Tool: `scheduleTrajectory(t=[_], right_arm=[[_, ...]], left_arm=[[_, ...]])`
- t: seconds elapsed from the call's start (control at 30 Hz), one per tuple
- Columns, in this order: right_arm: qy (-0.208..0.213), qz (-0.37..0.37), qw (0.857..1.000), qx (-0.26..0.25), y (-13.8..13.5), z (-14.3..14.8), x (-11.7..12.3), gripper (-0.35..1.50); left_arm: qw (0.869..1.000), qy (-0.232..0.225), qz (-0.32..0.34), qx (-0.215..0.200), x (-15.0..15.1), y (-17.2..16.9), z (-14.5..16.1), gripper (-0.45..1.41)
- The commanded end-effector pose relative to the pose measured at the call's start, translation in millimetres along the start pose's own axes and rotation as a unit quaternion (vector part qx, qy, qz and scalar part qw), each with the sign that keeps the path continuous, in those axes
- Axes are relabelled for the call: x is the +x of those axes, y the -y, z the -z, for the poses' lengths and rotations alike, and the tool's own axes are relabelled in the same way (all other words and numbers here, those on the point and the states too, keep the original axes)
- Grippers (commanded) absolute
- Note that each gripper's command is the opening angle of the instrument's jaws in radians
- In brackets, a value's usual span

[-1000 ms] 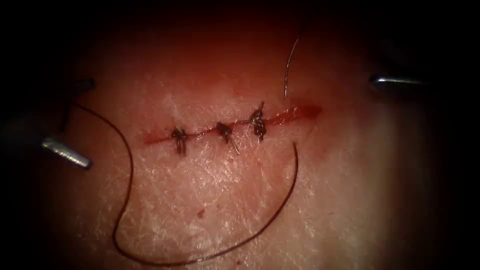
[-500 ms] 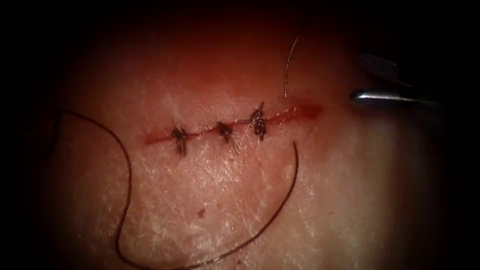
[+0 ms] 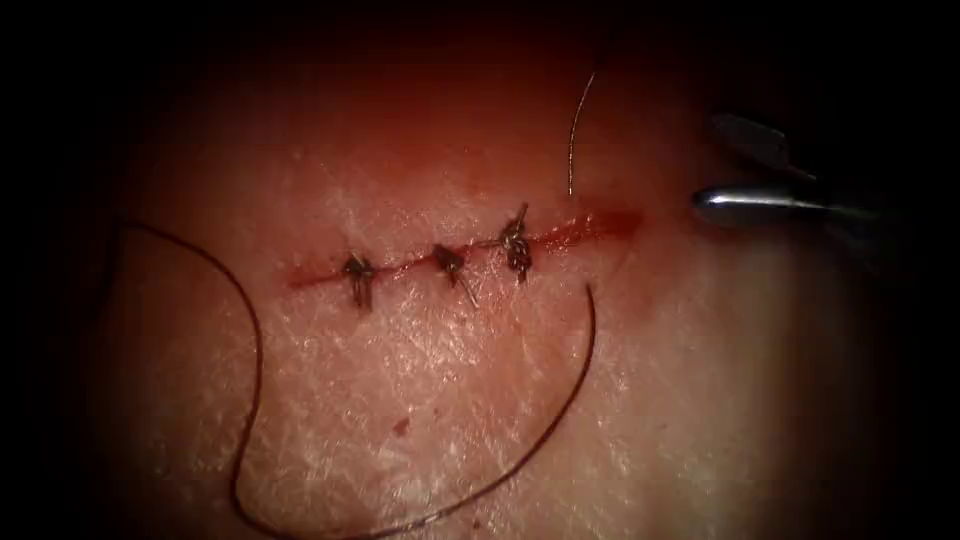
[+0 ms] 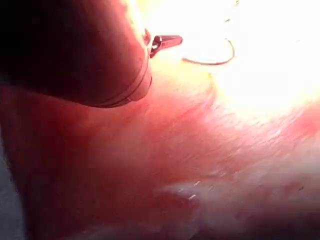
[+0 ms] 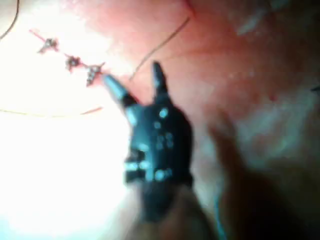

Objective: Wound Closure

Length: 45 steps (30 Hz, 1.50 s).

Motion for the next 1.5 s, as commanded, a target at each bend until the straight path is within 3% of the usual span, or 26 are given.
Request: scheduleTrajectory(t=[0.03,0.1,0.27,0.7,1.0,1.23,1.27,1.3,1.33,1.5], right_arm=[[0.001,0.0,1.0,0.002,0.4,-0.8,-0.8,1.47],[0.003,0.0,1.0,0.005,0.5,-1.0,-0.9,1.47],[0.003,0.0,1.0,0.007,0.5,-1.0,-1.0,1.47],[0.005,0.002,1.0,0.013,1.0,-1.9,-1.4,1.47],[0.008,0.002,1.0,0.015,1.3,-1.9,-1.5,1.47],[0.008,0.002,1.0,0.015,1.3,-2.0,-1.5,1.47],[0.008,0.002,1.0,0.015,1.3,-2.0,-1.5,1.47],[0.008,0.002,1.0,0.015,1.3,-2.0,-1.5,1.47],[0.008,0.002,1.0,0.015,1.3,-2.0,-1.5,1.47],[0.008,0.002,1.0,0.015,1.3,-2.0,-1.4,1.47]], left_arm=[[1.0,-0.004,0.007,-0.003,-0.1,-0.4,-1.9,0.86],[1.0,-0.004,0.009,-0.015,0.7,-2.4,-5.2,0.86],[0.999,0.032,0.001,-0.033,0.3,-3.7,-8.0,0.84],[0.989,0.134,-0.036,-0.058,-3.9,-4.6,-10.3,0.76],[0.978,0.188,-0.077,-0.044,-5.5,-3.8,-12.0,0.66],[0.973,0.207,-0.088,-0.045,-6.8,-3.7,-13.3,0.34],[0.972,0.213,-0.089,-0.048,-7.0,-3.7,-13.3,0.05],[0.972,0.213,-0.089,-0.048,-7.0,-3.7,-13.3,0.05],[0.97,0.217,-0.09,-0.06,-7.0,-4.0,-13.2,-0.45],[0.966,0.218,-0.121,-0.071,-6.0,-4.8,-12.0,-0.45]])
